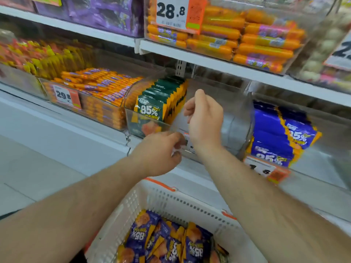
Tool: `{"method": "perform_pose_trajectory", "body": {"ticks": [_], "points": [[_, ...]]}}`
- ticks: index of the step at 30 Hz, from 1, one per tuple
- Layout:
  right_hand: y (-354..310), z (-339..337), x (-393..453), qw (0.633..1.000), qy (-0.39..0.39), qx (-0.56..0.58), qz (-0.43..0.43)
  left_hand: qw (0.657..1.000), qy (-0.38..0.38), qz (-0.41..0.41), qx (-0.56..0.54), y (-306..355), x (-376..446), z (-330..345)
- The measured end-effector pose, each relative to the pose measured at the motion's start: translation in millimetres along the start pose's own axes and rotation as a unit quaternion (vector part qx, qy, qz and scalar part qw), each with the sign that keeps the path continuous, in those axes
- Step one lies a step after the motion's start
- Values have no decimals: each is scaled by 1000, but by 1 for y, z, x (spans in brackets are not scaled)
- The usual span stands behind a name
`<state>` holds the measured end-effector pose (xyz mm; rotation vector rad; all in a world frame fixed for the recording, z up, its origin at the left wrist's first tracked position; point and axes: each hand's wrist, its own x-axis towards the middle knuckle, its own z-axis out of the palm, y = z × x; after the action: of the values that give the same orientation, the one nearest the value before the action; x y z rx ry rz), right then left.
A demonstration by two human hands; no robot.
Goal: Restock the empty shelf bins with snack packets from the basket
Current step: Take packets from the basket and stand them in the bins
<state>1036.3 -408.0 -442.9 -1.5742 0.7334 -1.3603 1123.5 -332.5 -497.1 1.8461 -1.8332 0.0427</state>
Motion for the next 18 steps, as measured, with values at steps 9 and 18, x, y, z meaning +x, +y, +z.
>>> {"method": "perform_pose_trajectory", "body": {"ticks": [9,18], "points": [[130,-83,-123,973,-98,-207,38,917,-384,-104,33,55,-56,64],[250,-187,-195,625,-493,-554,243,882,-455,-123,-21,59,-97,126]]}}
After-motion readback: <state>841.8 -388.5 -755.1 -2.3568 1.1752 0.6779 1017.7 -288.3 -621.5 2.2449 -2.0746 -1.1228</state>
